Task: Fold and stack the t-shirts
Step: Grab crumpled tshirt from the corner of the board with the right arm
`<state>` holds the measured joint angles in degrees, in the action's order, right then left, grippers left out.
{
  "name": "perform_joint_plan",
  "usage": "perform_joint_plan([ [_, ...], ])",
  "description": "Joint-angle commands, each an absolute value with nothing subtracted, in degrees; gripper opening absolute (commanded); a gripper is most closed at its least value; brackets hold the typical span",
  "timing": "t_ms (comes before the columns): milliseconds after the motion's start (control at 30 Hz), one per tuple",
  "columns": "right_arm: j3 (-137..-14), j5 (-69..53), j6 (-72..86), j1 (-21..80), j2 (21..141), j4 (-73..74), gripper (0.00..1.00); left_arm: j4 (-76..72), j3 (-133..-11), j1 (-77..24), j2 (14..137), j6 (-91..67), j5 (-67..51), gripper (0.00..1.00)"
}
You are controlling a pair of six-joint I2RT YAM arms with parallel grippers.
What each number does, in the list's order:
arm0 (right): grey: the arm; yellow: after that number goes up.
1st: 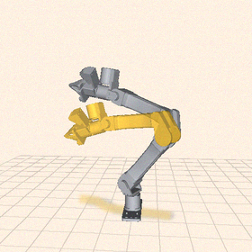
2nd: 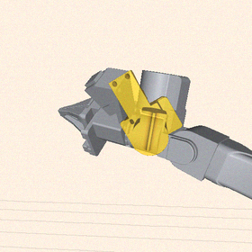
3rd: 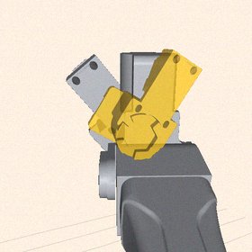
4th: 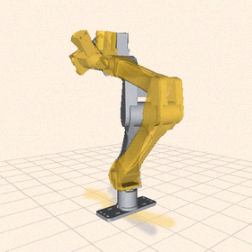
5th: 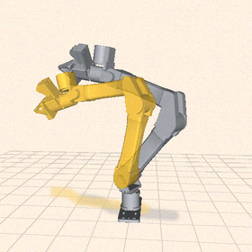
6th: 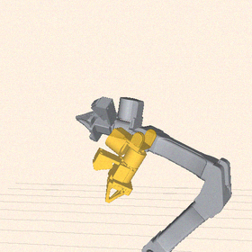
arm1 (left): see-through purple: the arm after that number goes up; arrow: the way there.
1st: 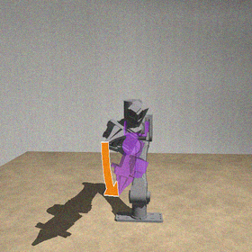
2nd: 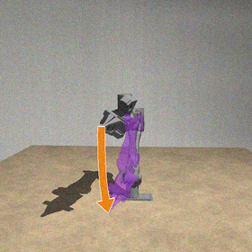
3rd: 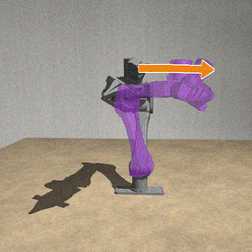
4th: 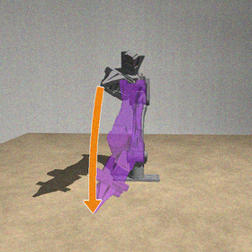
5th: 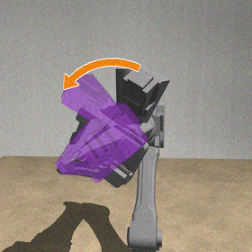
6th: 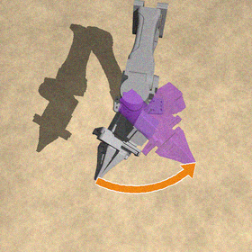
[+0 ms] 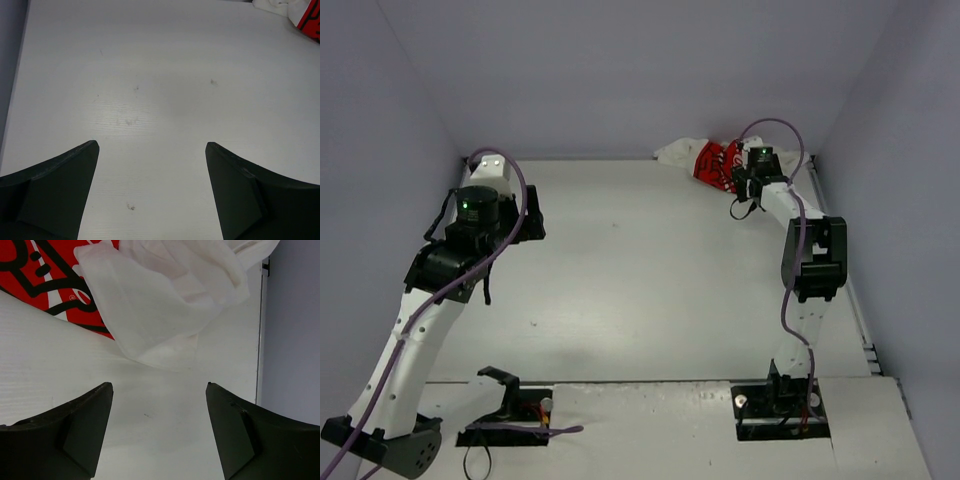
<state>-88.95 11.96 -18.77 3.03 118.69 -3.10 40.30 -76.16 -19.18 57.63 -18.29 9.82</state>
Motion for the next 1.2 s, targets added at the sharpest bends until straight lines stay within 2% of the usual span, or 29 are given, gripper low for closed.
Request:
perform_joint_plan([
  [0,-92.2,12.3,-22.5,2.7,119.8,-5.9,0.72,39.6,-77.5,-19.2,57.2,-18.6,9.7,0.84],
  [300,-96.3,15.3,-25.0,2.3,126.0,-7.9,0.67,40.9,-77.9,-19.2,57.9,-18.6,10.1,0.84],
  [433,-99.0,16.7,-24.9,2.3,128.2,-8.3,0.59,41.4,-78.7,-19.2,57.8,-18.5,10.2,0.84],
  [600,-101.0,18.2,-25.4,1.9,130.5,-9.1,0.42,42.3,-78.9,-19.2,57.5,-18.5,11.1,0.84],
  [633,-101.3,18.2,-25.4,1.9,130.8,-9.2,0.32,42.3,-79.0,-19.2,57.6,-18.7,11.2,0.84],
  [733,-101.8,18.4,-25.4,1.9,131.0,-9.4,0.16,42.6,-79.2,-19.2,57.3,-18.7,11.0,0.84],
  [800,-101.9,18.8,-25.6,1.9,131.0,-9.5,0.01,42.7,-79.1,-19.2,57.1,-18.8,11.2,0.84],
  [1000,-99.9,19.3,-29.9,5.7,122.3,-9.3,0.0,42.9,-79.9,-19.2,56.4,-18.1,11.9,0.84],
  [1167,-103.1,18.5,-33.6,13.7,107.5,-7.4,0.0,42.9,-81.9,-19.2,57.7,-18.2,15.7,0.84],
])
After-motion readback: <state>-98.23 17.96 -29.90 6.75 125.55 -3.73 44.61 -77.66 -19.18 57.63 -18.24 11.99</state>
